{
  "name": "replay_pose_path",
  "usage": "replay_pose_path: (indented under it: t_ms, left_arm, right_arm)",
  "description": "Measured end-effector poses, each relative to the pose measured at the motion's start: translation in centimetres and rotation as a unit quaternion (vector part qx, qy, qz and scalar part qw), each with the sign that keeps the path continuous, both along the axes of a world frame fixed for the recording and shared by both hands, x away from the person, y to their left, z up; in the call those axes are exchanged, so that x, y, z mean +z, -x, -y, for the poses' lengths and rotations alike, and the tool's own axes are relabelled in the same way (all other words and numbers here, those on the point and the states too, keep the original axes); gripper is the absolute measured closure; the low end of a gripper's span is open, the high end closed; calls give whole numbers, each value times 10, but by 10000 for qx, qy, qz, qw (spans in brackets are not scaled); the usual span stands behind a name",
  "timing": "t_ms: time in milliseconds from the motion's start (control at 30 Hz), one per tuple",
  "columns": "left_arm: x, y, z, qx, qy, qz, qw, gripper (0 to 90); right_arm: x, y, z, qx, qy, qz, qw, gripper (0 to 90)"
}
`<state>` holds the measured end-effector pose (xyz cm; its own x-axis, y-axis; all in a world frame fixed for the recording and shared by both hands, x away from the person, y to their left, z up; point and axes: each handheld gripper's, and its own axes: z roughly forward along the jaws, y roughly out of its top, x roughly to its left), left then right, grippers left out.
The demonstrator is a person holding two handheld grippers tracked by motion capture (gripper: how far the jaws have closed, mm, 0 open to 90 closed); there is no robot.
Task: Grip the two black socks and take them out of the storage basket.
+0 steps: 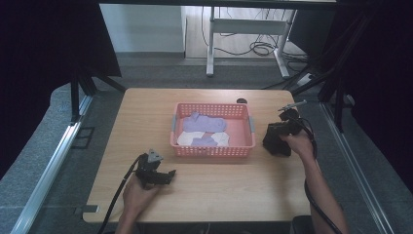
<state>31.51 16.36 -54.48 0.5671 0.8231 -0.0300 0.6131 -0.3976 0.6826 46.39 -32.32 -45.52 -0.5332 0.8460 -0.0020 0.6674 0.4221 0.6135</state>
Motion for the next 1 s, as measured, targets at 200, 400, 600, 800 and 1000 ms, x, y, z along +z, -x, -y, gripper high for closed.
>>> replay_pose_path:
  t_ms: [200,400,600,800,1000]
  left_arm:
    - [0,0,0,-15,-20,-5,10000,106]
    - [0,0,0,-19,-25,-7,10000,106]
    - [0,0,0,-17,-23,-7,10000,106]
    - [0,0,0,-18,-24,-7,10000,106]
    - [0,0,0,-17,-24,-6,10000,106]
  right_arm:
    - [14,7,-3,62,-40,240,9997,454]
    - [25,16,-7,138,-35,357,9993,374]
    - [35,26,-10,260,-44,461,9986,320]
    - [40,39,-11,319,-20,526,9981,234]
    - [42,54,-14,412,38,554,9976,192]
